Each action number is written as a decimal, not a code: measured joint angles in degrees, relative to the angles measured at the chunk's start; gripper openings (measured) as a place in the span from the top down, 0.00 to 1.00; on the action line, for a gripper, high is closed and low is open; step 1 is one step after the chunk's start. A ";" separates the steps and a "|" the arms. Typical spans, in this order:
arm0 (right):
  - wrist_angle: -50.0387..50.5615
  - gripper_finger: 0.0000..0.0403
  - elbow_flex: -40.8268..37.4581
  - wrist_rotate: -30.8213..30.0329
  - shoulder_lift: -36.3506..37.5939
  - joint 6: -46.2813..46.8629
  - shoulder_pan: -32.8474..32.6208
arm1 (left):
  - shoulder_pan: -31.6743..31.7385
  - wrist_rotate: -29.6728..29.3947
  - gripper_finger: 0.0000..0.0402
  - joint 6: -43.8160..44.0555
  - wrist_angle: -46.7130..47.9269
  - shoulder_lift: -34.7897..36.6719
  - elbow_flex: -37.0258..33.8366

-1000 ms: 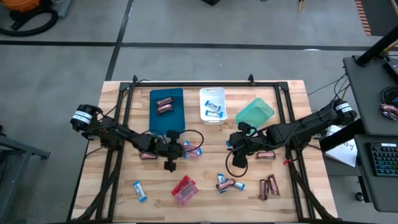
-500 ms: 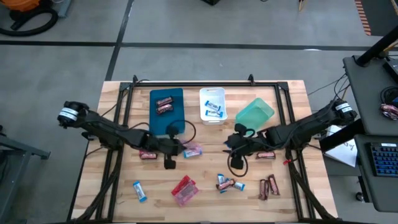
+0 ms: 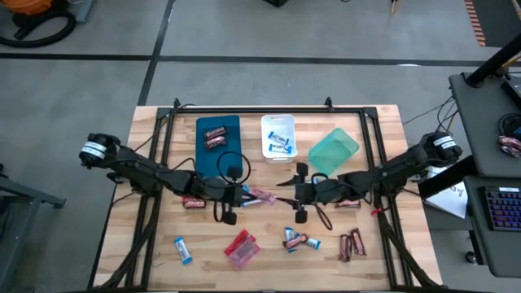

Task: Sort candy
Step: Put the red candy into the green bin

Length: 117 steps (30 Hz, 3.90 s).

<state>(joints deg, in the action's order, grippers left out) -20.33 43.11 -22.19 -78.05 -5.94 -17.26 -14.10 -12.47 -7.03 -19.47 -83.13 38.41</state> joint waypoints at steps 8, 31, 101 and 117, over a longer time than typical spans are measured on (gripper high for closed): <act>0.54 0.47 0.75 4.46 -3.46 3.31 0.00 | 0.87 -0.04 1.00 0.17 -1.71 -1.16 -0.04; 7.86 0.48 0.81 4.01 -4.57 12.57 0.02 | 1.53 -0.29 1.00 2.60 4.05 -1.12 0.03; 7.66 0.69 21.29 8.11 -32.31 15.48 8.74 | 2.53 -1.97 1.00 1.49 4.00 13.03 -11.36; 11.92 0.44 22.39 10.25 -33.72 1.85 15.75 | 2.53 -1.97 1.00 -2.24 4.14 15.59 -10.27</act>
<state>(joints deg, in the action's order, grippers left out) -8.41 65.50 -11.93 -111.78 -4.09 -1.51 -11.57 -14.44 -9.27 -15.34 -67.54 28.14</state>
